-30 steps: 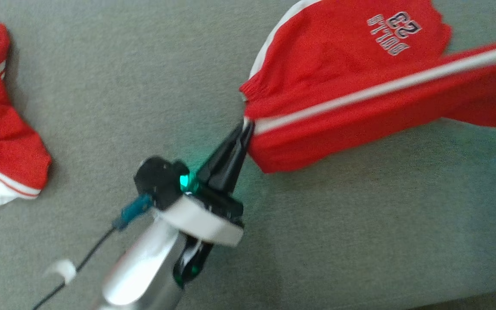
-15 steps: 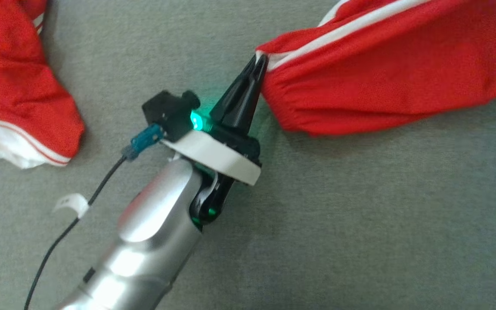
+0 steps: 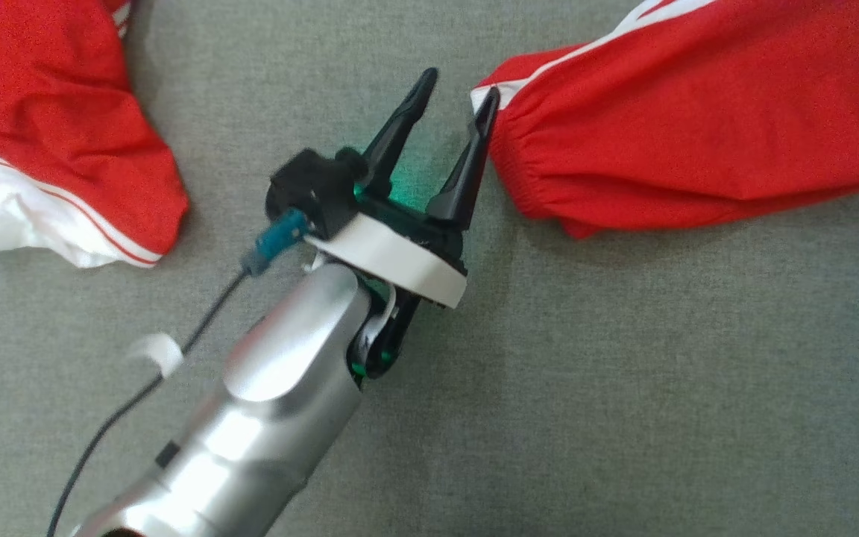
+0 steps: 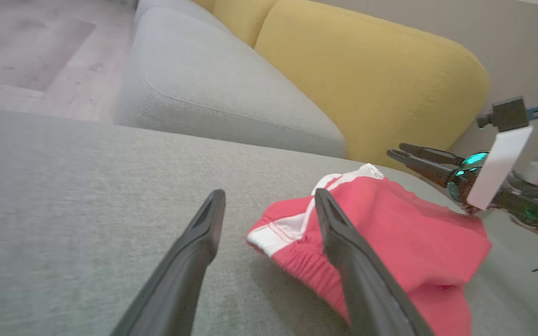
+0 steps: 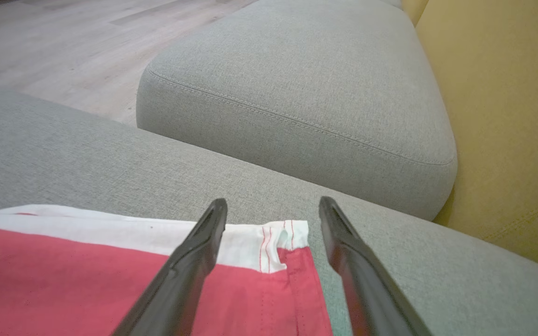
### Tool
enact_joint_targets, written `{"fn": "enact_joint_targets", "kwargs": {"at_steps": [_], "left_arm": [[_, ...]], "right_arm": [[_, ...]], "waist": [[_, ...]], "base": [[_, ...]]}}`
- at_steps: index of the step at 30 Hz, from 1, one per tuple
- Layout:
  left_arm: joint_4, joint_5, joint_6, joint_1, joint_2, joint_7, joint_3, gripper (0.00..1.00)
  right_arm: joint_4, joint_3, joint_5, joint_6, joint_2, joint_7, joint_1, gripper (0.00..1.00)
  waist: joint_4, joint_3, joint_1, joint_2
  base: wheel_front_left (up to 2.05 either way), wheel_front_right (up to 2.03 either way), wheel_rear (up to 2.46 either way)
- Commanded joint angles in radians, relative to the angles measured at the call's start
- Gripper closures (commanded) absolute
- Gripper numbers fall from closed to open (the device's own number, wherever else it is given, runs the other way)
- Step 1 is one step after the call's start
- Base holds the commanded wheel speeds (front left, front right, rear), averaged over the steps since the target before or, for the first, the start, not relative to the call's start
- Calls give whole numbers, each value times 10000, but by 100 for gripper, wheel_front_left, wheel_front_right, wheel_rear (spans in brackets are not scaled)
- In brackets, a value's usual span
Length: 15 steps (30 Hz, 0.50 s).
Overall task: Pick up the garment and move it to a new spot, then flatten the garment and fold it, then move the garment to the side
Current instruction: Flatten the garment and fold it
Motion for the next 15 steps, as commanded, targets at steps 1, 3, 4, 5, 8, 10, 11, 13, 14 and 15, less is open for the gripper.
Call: {"fn": "enact_joint_targets", "kwargs": {"at_steps": [1, 3, 4, 5, 8, 10, 11, 13, 14, 15], "left_arm": [[-331, 450, 387, 206, 96, -254, 269, 0], [-581, 1027, 867, 564, 134, -344, 452, 0], [-921, 1348, 1091, 790, 137, -354, 674, 0], [-1330, 1702, 1284, 1079, 136, -358, 909, 0], [-2574, 2741, 1736, 2141, 132, -363, 1577, 0], [-2942, 3021, 1827, 2506, 128, -364, 1761, 0], [-3272, 3261, 1889, 2852, 124, -364, 1920, 0], [-3801, 3609, 1938, 3457, 114, -365, 2171, 0], [-4003, 3757, 1951, 3710, 110, -365, 2268, 0], [-4167, 3884, 1952, 3932, 107, -365, 2349, 0]], "right_arm": [[-65, 125, 515, -13, -270, -122, 340, 0], [84, 226, 1112, -13, -349, -10, 622, 0], [143, 278, 1399, -13, -411, 100, 767, 0], [229, 336, 1674, -13, -507, 254, 926, 0], [464, 472, 2406, -13, -796, 729, 1329, 0], [585, 492, 2580, -13, -905, 869, 1438, 0], [731, 518, 2697, -13, -1031, 986, 1534, 0], [1089, 501, 2909, -13, -1203, 1200, 1705, 0], [1281, 475, 3038, -13, -1249, 1335, 1788, 0], [1468, 451, 3161, -13, -1278, 1479, 1867, 0]], "waist": [[43, -297, 0, 0], [109, -503, 0, 0], [162, -579, 0, 0], [244, -656, 0, 0], [510, -810, 0, 0], [612, -845, 0, 0], [730, -874, 0, 0], [961, -913, 0, 0], [1064, -929, 0, 0], [1159, -942, 0, 0]], "base": [[0, 0, 0], [0, 0, 0], [0, 0, 0], [0, 0, 0], [0, 0, 0], [0, 0, 0], [0, 0, 0], [0, 0, 0], [0, 0, 0], [0, 0, 0]]}}
